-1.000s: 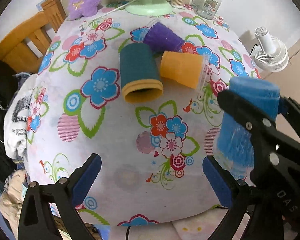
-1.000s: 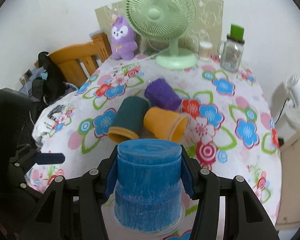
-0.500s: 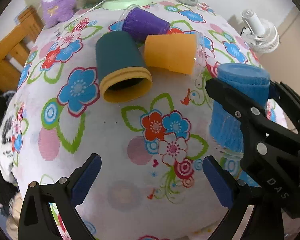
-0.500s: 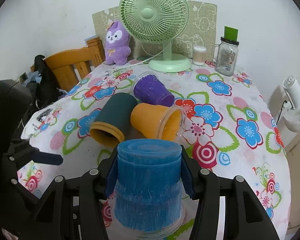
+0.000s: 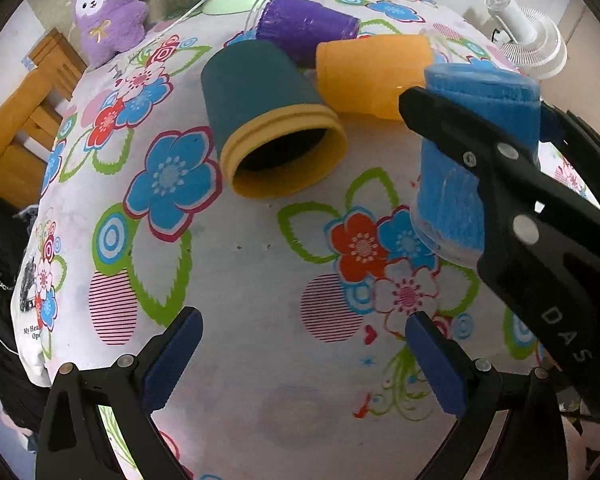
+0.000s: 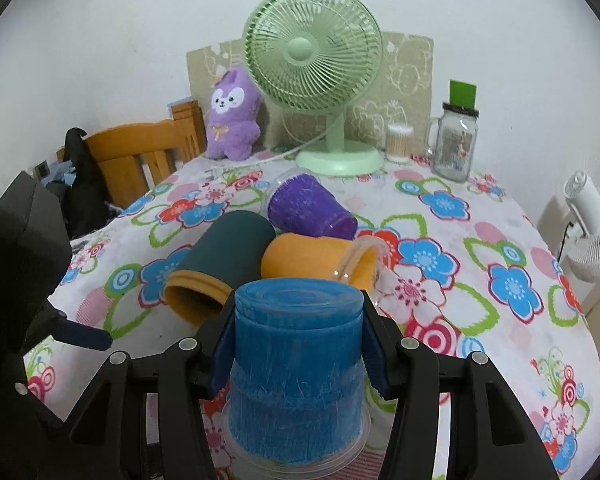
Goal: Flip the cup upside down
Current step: 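Lower the blue cup onto the tablecloth and open the right tool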
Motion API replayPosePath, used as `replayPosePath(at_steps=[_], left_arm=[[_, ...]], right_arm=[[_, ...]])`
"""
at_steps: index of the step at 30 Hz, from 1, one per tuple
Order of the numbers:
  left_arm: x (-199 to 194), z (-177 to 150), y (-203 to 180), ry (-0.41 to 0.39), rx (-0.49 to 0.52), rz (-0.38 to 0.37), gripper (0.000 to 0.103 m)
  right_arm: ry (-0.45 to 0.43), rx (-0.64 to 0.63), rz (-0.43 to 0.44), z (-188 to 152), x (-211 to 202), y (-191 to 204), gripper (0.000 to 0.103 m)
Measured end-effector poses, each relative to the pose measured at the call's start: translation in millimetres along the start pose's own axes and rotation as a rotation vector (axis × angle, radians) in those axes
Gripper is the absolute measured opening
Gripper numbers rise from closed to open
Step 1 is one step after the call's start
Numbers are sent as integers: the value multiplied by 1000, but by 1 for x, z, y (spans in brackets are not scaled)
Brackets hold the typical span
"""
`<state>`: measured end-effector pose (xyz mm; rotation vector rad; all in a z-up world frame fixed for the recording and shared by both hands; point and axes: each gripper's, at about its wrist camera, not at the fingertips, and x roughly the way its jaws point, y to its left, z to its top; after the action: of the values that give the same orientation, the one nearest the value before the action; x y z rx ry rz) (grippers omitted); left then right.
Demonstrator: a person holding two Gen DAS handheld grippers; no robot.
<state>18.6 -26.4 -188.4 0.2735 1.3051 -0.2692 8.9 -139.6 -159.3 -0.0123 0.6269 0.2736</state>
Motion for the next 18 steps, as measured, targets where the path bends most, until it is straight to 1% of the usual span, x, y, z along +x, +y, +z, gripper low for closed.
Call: replayPosePath(at_steps=[5,6,7,8,9,10,12,13,16,18], left_arm=[[5,-2,5,6,6,2,102],[6,-2,6,8,6,1,102],[7,-2,7,13,3,-3,102],[8,-2,7,17,0,-7,102],[8,-2,8,22,-5,-12,102],[6,-2,8,28,-10,-20,102],[2,-2,9,44,-24,-53,102],[-1,-2,9,50,-31,-67,102],[-15,-3,12,56,-77,-90,102],[-26,-4,13,62,-114,-124,102]], right_arm=[[-25,-27,-6,-5,3,9,58],[-25,-27,-6,-5,3,10,59],[-19,-21,-3,-5,3,9,63],[3,-2,6,-6,3,7,67],[20,13,10,-6,4,6,80],[50,43,9,-6,3,3,88],[72,79,2,-6,-3,0,89],[95,95,-8,-4,-6,-1,91],[187,128,-49,4,-12,-4,94],[247,157,-56,11,-17,-8,94]])
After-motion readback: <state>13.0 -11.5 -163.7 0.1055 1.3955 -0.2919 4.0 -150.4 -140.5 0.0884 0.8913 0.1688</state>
